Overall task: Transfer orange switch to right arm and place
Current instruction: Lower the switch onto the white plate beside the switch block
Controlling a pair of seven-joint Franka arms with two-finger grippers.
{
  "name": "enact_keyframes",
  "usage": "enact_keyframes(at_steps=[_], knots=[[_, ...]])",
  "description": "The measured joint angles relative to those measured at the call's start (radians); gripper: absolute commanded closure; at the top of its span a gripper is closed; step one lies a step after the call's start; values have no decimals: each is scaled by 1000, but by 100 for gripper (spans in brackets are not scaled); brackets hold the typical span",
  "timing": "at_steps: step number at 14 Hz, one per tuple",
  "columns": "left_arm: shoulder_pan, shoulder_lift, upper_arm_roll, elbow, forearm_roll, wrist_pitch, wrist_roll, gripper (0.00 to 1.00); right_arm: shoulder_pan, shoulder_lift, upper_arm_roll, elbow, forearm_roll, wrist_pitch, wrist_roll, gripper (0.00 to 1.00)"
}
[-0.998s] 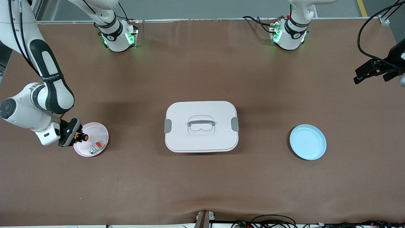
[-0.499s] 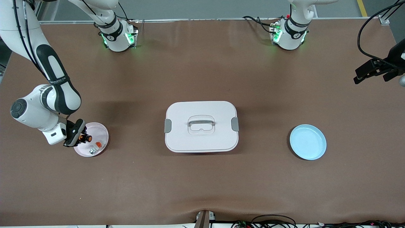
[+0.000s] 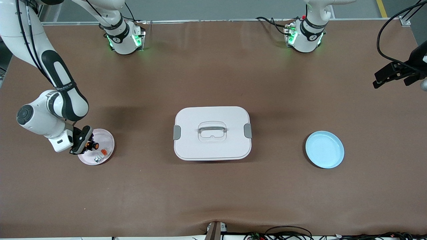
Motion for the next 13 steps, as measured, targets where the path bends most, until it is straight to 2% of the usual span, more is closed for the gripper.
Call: enact_keyframes(at_steps=[7, 8, 13], knots=[[0, 0, 0, 0, 0, 0, 0, 0, 0, 20, 2, -10, 12, 42, 0, 100], [0, 0, 0, 0, 0, 0, 0, 0, 0, 20, 2, -10, 18, 42, 0, 1], [0, 0, 0, 0, 0, 0, 0, 0, 0, 26, 5, -11, 64, 40, 0, 0]])
